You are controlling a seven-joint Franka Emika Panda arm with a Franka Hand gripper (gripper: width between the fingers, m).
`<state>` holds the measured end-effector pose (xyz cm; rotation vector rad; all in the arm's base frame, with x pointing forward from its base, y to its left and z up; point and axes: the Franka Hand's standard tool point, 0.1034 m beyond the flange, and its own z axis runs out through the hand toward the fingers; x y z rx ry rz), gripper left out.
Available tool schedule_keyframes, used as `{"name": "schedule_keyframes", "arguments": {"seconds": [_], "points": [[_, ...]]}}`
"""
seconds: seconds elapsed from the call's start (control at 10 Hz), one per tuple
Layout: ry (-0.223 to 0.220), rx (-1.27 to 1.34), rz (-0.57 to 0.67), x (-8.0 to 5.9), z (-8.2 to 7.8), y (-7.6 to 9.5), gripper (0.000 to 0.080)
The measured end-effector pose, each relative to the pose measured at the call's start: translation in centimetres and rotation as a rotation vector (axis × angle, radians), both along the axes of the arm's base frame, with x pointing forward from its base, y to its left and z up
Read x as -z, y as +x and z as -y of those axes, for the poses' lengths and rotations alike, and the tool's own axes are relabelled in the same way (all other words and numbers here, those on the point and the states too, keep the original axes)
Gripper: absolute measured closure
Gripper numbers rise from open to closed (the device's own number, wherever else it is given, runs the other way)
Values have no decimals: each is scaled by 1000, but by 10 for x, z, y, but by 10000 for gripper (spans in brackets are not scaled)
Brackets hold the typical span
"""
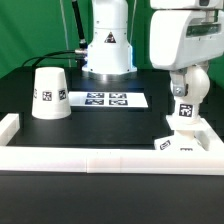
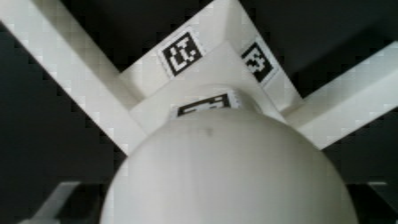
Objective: Assemble lamp
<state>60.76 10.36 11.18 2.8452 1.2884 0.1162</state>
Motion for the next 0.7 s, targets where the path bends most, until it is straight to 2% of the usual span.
{"name": "schedule_keyframes", "arguments": {"seconds": [0.4,0.7], "points": [[38,350,26,0,-1,1,220],[77,707,35,-1,-1,1,220]]}}
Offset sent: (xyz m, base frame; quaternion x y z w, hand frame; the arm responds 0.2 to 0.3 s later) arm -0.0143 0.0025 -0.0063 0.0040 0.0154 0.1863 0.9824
